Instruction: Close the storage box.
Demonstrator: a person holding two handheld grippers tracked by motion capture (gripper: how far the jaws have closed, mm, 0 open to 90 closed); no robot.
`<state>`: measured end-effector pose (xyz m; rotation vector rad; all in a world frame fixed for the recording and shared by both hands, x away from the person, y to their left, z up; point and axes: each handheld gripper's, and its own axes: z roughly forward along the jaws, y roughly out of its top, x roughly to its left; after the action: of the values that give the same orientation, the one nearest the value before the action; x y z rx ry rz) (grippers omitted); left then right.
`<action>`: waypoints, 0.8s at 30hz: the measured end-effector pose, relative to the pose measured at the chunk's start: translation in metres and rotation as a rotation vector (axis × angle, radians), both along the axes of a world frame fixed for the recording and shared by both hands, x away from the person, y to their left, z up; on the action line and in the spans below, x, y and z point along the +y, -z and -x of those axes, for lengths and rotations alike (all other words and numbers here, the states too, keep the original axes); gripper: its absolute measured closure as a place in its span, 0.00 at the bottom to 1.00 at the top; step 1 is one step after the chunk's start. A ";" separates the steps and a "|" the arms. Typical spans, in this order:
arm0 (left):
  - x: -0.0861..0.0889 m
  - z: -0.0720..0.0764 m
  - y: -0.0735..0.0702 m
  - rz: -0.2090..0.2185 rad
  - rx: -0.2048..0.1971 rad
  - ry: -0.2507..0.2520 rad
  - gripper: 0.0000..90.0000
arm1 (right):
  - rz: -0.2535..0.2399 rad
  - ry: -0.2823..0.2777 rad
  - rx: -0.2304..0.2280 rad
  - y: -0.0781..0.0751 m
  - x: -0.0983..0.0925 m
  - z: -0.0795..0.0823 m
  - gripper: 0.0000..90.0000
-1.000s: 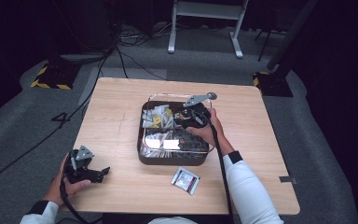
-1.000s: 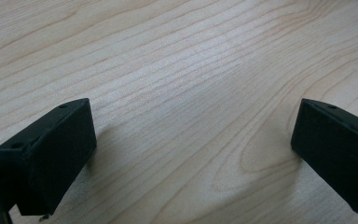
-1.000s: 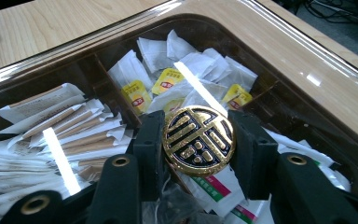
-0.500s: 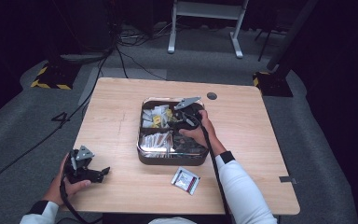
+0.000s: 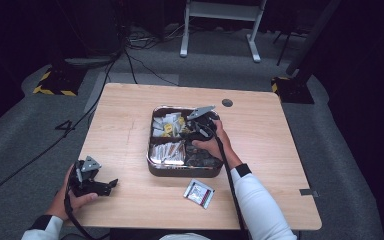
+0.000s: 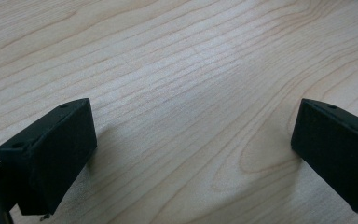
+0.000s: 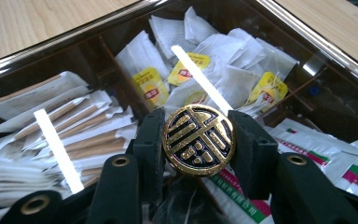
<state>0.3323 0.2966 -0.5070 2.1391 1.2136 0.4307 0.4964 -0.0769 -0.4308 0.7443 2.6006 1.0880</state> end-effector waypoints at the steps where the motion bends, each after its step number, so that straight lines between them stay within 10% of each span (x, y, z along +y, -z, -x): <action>1: 0.000 0.000 0.000 0.000 0.000 0.000 0.00 | 0.002 -0.005 0.004 0.000 0.000 0.001 0.65; 24: 0.000 0.000 0.000 0.001 0.002 -0.002 0.00 | -0.027 -0.019 -0.015 0.007 -0.006 0.006 0.61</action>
<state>0.3321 0.2964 -0.5069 2.1382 1.2170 0.4291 0.4905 -0.0829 -0.4375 0.7161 2.5905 1.1320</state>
